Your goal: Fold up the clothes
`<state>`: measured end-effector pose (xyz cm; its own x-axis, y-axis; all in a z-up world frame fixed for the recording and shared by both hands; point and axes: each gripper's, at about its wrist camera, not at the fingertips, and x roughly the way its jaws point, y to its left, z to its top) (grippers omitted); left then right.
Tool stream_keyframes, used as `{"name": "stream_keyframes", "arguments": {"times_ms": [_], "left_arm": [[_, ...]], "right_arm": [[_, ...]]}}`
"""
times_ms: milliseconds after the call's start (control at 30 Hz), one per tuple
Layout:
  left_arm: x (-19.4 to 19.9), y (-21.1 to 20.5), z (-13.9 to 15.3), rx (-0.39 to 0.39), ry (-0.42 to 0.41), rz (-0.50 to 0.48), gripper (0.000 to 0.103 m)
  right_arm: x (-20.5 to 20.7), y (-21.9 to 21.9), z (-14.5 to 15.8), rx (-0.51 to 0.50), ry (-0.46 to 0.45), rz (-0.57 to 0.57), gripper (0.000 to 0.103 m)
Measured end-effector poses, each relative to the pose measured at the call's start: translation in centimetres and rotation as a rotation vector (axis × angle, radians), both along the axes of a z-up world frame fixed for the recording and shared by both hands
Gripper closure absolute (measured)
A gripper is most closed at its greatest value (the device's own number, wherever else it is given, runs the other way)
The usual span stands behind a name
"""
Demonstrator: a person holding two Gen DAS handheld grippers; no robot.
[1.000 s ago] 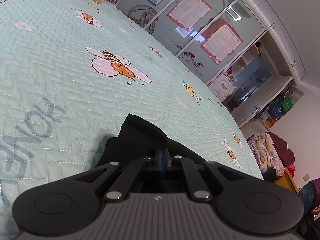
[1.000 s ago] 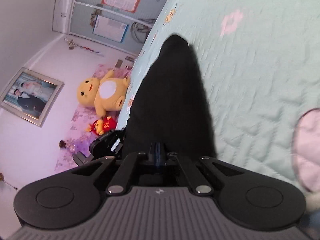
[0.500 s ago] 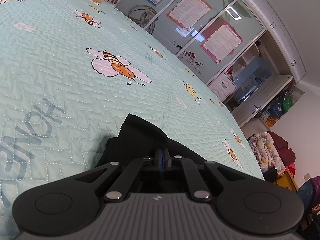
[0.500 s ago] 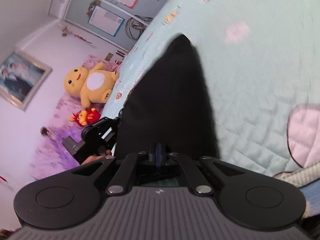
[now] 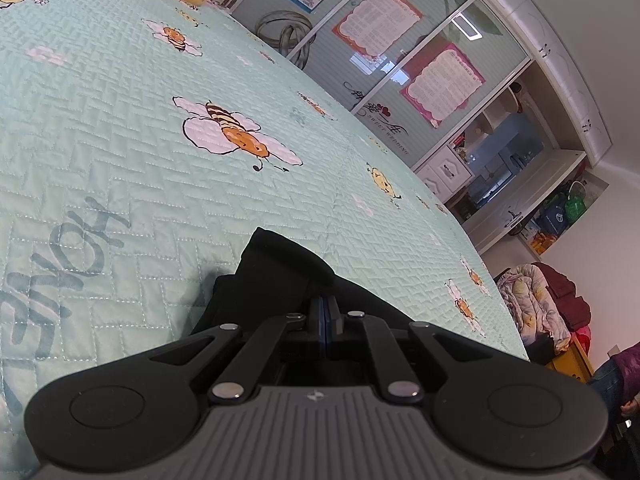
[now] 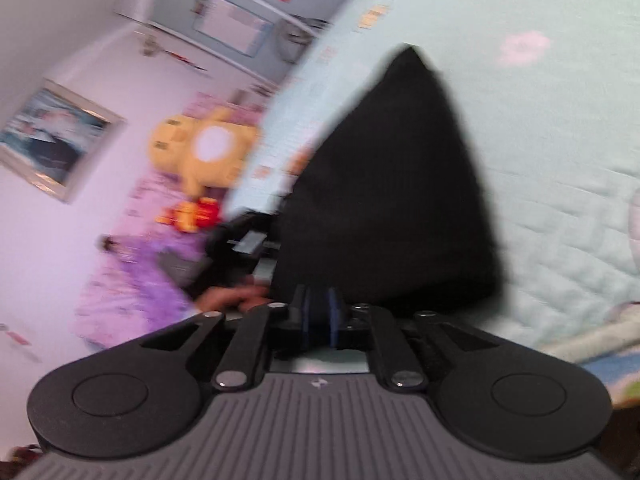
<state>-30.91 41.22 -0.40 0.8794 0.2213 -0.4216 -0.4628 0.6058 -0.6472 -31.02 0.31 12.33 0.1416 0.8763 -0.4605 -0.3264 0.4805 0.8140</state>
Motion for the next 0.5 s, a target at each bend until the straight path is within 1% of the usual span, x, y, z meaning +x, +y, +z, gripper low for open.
{"name": "stream_keyframes", "arguments": {"times_ms": [100,133,167,200,267,300,333,367,433,500], "left_arm": [[0.0,0.0,0.0,-0.002,-0.001,0.0,0.096],[0.0,0.0,0.0,-0.001,-0.001,0.0,0.096],[0.0,0.0,0.0,-0.001,-0.001,0.0,0.096],[-0.1,0.0,0.0,0.0,-0.002,-0.001,0.096],[-0.1,0.1,0.0,-0.004,-0.003,-0.001,0.096],[-0.1,0.1,-0.1,-0.008,-0.005,-0.001,0.096],[-0.1,0.2,-0.1,-0.01,-0.006,-0.002,0.096],[-0.1,0.2,-0.1,-0.01,-0.006,-0.002,0.096],[-0.1,0.1,-0.1,-0.009,-0.007,-0.002,0.096],[-0.1,0.1,0.0,-0.008,-0.006,-0.002,0.096]], "right_arm": [[-0.2,0.2,-0.1,-0.021,-0.002,0.004,0.082],[-0.3,0.3,-0.1,-0.028,-0.003,0.006,0.085],[-0.3,0.4,-0.1,-0.035,-0.003,0.007,0.097],[-0.4,0.4,-0.1,-0.042,-0.004,0.009,0.103],[-0.5,0.6,-0.2,-0.056,-0.005,0.011,0.103],[-0.6,0.7,-0.2,-0.063,-0.006,0.013,0.094],[-0.6,0.7,-0.2,-0.07,-0.007,0.014,0.094],[-0.7,0.9,0.1,-0.053,-0.008,0.023,0.094],[-1.1,1.2,1.6,0.046,-0.015,0.061,0.094],[-1.4,1.8,3.2,0.11,-0.04,0.101,0.092]]}}
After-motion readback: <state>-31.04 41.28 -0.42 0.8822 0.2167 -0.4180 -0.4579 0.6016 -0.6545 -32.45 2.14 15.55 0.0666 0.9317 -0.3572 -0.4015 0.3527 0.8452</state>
